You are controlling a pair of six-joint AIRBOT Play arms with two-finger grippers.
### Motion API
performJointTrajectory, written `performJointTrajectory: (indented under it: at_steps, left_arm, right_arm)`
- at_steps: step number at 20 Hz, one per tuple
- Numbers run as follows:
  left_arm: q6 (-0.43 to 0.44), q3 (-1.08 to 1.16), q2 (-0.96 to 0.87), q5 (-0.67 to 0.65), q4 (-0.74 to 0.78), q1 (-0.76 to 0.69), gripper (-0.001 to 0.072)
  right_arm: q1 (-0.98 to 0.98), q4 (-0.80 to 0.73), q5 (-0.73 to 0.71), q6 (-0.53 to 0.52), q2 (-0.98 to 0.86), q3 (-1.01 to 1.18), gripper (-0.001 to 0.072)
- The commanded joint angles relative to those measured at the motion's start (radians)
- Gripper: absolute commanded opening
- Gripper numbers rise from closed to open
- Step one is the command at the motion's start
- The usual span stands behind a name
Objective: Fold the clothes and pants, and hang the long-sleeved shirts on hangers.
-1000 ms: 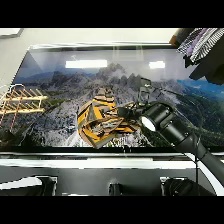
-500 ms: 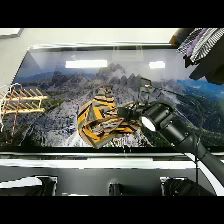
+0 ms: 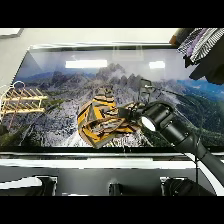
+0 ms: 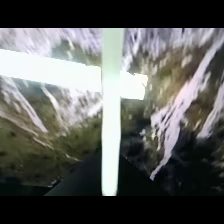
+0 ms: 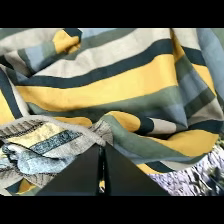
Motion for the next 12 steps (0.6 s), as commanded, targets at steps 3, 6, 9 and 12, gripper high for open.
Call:
performJointTrajectory:
  at_steps: [3, 6, 9, 12]
  left_arm:
    - [-0.037, 0.098, 0.067, -0.017, -0.089, -0.027, 0.0023]
    - [-0.052, 0.150, 0.125, -0.016, -0.114, -0.054, 0.0022]
    - [-0.054, 0.187, 0.191, -0.016, -0.114, -0.097, 0.0023]
    - [-0.021, 0.191, 0.272, -0.033, -0.114, -0.170, 0.0022]
  right_arm:
    - [0.000, 0.000, 0.055, -0.001, -0.001, 0.000, 0.0027]
    - [0.000, 0.000, 0.069, -0.001, -0.001, 0.000, 0.0027]
    - [0.000, -0.001, 0.073, -0.001, -0.001, 0.000, 0.0027]
    - [0.000, -0.003, 0.100, -0.001, -0.001, 0.000, 0.0027]
